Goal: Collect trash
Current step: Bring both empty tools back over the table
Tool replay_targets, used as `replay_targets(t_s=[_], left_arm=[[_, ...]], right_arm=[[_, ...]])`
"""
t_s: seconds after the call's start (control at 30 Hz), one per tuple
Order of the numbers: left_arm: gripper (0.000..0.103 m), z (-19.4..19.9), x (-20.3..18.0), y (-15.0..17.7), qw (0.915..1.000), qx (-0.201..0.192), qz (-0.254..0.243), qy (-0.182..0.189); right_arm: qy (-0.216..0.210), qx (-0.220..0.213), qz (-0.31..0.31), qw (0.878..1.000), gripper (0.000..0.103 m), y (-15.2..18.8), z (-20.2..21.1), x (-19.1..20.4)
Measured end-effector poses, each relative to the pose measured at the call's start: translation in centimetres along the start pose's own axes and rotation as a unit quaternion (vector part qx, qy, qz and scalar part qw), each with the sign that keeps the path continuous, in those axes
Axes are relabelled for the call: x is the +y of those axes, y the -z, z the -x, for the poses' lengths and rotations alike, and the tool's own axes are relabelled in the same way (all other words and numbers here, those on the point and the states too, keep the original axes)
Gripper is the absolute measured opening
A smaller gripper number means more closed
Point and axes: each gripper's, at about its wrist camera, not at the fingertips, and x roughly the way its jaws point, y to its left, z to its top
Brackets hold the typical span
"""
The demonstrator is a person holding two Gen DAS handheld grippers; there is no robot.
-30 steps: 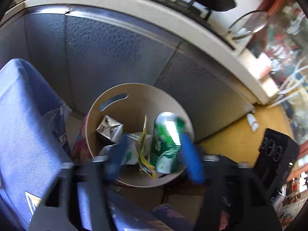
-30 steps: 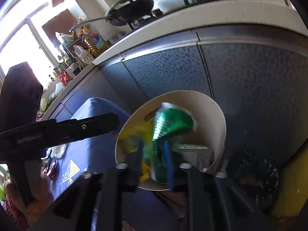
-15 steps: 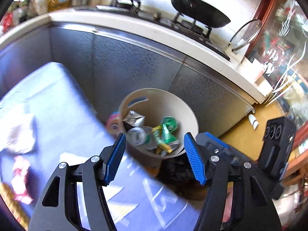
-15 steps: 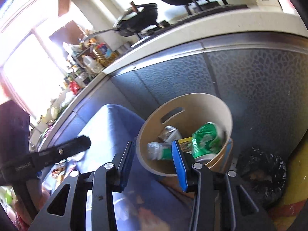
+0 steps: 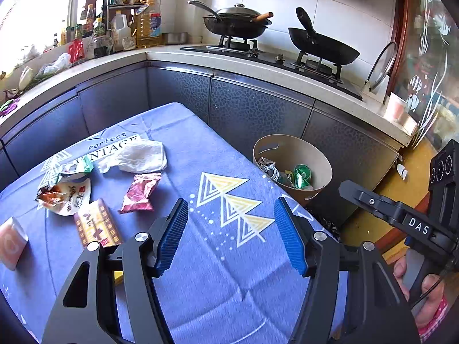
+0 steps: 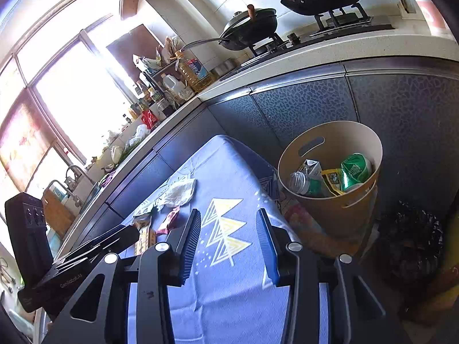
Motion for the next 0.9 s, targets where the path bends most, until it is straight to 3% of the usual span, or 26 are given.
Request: replay_targets(t_s=[0.3,0.9], left_arm=[[0.063,2.1,-0.6,1.1,0.9999,-0.010,-0.002,0.008],[0.066,2.2,-1.6,2.7,0.9999,0.013,-0.002,-0.008]], right_arm=[[0.011,-0.015,-0.005,1.000,0.041,0.7,3.3,1.4],[0.006,0.010,-0.033,0.999,0.052,2.2,2.6,0.4]])
